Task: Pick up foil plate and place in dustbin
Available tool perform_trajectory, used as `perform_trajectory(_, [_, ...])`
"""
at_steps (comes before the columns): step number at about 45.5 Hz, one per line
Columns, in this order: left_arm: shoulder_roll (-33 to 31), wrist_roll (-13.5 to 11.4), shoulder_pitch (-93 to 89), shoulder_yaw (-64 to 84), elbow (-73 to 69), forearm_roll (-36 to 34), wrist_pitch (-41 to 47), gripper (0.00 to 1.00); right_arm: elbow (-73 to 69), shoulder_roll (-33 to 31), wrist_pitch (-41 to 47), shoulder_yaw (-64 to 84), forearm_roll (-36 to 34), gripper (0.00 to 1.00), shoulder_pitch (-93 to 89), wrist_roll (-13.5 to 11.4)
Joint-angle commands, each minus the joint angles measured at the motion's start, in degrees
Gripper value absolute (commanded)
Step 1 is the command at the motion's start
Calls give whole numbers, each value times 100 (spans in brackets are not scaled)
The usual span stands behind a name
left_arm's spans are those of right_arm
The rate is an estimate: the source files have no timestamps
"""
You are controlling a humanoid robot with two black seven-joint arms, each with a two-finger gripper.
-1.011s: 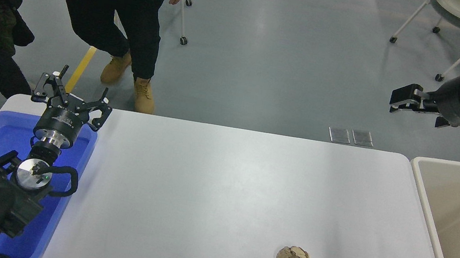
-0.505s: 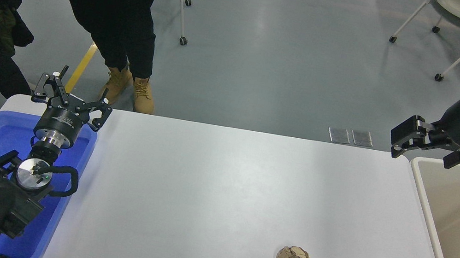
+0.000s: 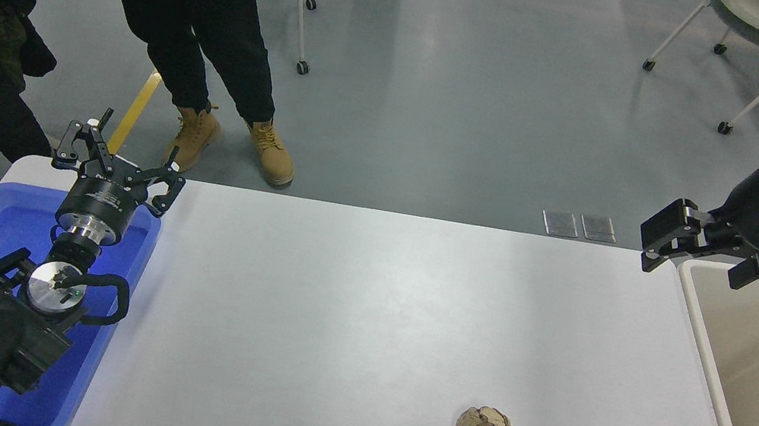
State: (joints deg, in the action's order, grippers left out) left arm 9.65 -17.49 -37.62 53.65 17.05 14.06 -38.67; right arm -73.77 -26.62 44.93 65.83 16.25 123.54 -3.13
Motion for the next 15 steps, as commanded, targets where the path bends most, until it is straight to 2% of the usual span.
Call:
perform_trajectory(1, [1, 0, 0, -4, 0, 0, 0, 99, -6, 165, 7, -167, -35, 100, -5, -4])
perform_trajectory(15, [-7, 0, 0, 5, 0, 0, 0, 99, 12, 245, 7, -158, -61, 100, -14, -4])
